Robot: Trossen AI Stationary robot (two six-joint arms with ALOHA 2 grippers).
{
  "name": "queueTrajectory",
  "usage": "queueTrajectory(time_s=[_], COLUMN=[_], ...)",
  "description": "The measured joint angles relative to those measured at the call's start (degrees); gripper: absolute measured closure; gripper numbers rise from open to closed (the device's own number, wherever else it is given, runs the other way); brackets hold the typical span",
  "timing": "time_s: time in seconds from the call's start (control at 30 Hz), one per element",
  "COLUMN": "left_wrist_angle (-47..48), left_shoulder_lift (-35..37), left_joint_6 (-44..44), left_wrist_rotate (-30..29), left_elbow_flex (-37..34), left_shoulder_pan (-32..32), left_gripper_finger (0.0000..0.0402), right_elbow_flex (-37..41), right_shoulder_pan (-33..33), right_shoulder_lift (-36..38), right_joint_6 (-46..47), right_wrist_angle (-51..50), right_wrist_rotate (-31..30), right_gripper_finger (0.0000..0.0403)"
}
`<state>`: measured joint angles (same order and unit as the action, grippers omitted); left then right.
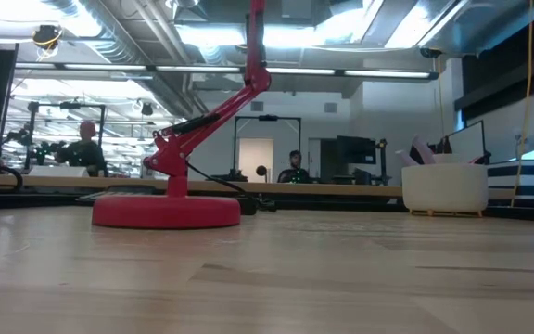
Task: Screw lightbulb
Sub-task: Insert the light bulb into the lamp
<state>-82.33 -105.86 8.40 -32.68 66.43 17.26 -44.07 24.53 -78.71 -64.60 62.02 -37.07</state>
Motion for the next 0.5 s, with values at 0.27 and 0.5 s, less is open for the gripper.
queueTrajectory(time_s=[0.27, 0.5], left_wrist_angle=[0.21, 0.53], left_shoulder_lift=[0.01, 0.02], left_joint_6=[0.39, 0.64], left_wrist_rotate=[0.06, -0.12], left_elbow_flex=[0.00, 0.00], left_shoulder_pan=[0.00, -0.02], left_gripper_finger=[0.0238, 0.0238], right_elbow_flex=[0.02, 0.00], right_shoulder_pan=[1.01, 0.98], right_shoulder_lift=[0.00, 0.02], right_joint_6=[-0.59, -3.40], right_wrist_angle=[0.79, 0.97], right_wrist_rotate=[0.49, 2.28], right_gripper_finger=[0.0054, 0.0054])
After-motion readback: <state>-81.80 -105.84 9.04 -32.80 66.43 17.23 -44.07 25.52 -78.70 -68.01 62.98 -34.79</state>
